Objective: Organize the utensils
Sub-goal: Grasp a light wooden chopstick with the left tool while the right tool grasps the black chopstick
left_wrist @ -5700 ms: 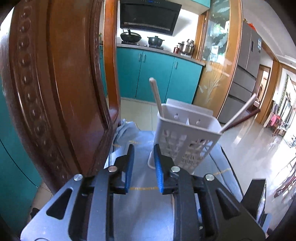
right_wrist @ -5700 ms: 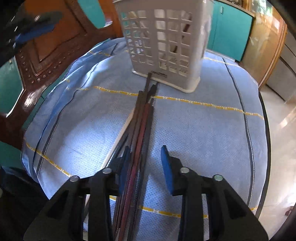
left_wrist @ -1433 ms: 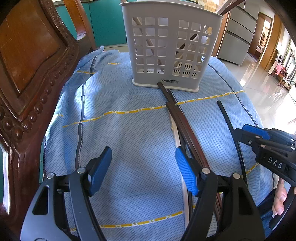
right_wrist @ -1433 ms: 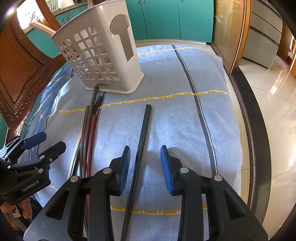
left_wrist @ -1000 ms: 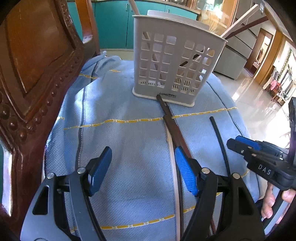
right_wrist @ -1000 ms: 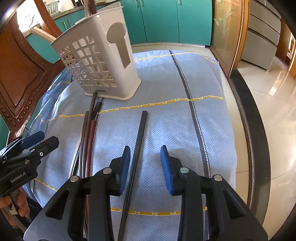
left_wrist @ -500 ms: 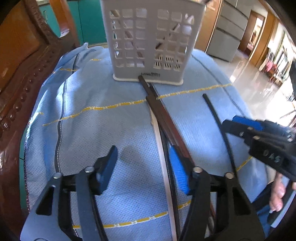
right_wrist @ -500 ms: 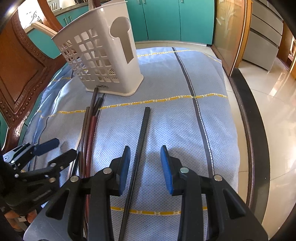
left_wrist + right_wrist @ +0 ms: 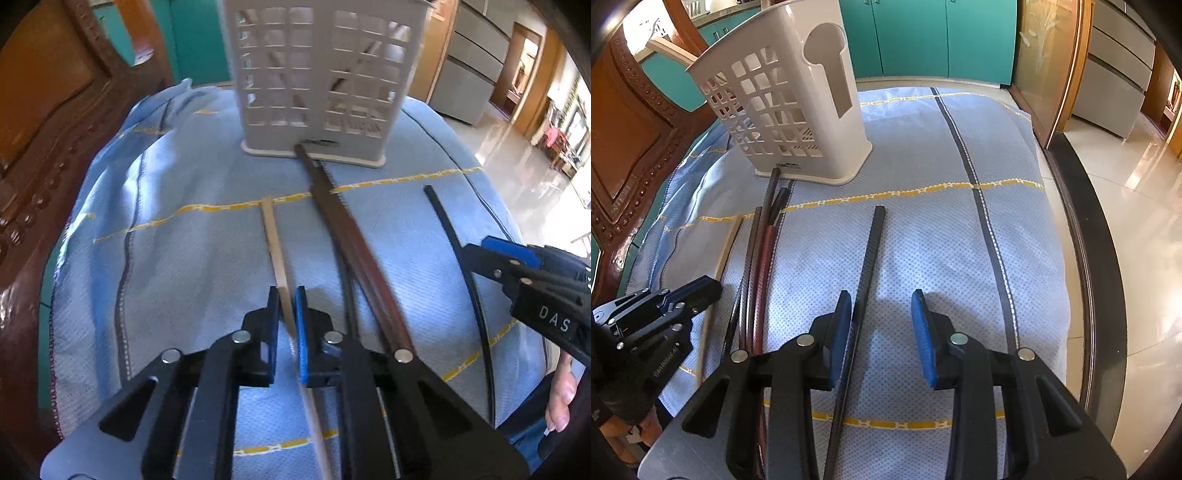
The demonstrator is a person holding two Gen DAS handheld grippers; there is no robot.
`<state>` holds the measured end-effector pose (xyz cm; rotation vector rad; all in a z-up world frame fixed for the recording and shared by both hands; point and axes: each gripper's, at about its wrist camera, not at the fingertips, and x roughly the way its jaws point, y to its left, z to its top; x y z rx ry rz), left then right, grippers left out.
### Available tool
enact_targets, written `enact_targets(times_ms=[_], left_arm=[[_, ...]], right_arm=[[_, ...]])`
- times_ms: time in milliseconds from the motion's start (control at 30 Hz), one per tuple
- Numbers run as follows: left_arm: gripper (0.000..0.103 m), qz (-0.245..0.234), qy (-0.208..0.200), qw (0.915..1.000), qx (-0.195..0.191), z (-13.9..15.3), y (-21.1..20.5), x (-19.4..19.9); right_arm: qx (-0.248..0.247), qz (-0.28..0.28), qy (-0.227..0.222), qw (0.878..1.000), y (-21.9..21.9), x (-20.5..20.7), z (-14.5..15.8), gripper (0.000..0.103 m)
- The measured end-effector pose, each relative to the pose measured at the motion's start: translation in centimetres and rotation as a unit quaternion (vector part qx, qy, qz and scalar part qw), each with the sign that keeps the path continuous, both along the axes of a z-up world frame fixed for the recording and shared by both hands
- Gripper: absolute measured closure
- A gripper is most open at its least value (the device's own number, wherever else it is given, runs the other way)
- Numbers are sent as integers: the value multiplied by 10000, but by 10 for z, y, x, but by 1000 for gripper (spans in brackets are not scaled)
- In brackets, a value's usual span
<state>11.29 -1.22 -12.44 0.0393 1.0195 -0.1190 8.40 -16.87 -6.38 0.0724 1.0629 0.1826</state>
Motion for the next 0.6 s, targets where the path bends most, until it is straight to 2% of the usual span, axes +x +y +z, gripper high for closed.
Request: enact_targets(times_ms=[167,400,600], left_arm=[[96,350,107,9983,-462,-5,21,4],[96,452,-109,9947,-919,5,40,0],[96,507,-251,9931,-1025,8,47,2]], right_arm=[[-9,21,-8,10000,0,0,0,69],[-28,30,5,10000,1,-1,0,69],[-22,29,6,10000,2,-2,0,69]])
